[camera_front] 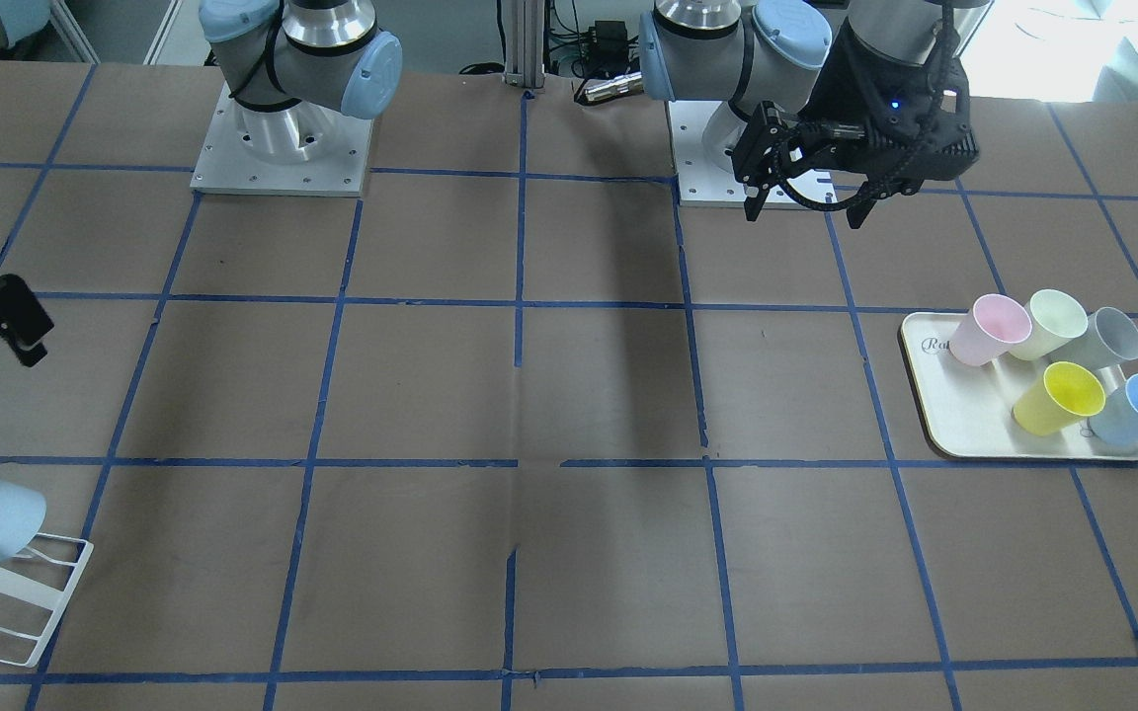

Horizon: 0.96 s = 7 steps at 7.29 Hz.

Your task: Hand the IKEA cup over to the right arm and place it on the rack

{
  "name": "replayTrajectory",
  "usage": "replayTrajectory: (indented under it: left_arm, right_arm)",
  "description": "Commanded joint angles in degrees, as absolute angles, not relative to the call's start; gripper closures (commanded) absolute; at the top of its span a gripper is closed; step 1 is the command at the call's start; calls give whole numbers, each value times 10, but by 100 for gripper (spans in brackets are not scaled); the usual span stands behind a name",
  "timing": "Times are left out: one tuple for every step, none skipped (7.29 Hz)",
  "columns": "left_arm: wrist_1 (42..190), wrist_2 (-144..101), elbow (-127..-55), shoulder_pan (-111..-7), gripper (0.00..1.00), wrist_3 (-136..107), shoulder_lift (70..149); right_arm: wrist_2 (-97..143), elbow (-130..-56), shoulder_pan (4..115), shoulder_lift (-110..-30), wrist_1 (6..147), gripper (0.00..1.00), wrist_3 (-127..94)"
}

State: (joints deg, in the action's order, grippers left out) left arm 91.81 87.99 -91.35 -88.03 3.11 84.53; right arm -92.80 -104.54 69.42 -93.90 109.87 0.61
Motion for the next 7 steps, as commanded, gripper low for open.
replayTrajectory:
  left_arm:
    - [918, 894, -912, -882, 0, 30, 838]
    - [918, 895, -892, -878, 0, 30, 856]
    - [925, 911, -871, -876, 0, 28, 871]
    - [928, 924, -854, -878, 0, 23, 886]
    - [933, 925, -840, -878, 0, 23, 896]
    - [938, 920, -837, -880, 0, 22, 902]
    - [939, 919, -844, -884, 0, 22, 903]
  right_arm:
    - [-924, -1024, 729, -986, 971, 0, 2]
    - [-922, -1009, 769, -986, 938, 0, 1]
    - [-925, -1006, 821, -987, 933, 0, 0]
    - [-925, -1005, 864, -987, 932, 0, -1]
    - [-923, -993, 876, -987, 897, 0, 0]
    - [-922, -961, 877, -986, 848, 0, 0]
    - [-895, -936, 879, -986, 814, 0, 0]
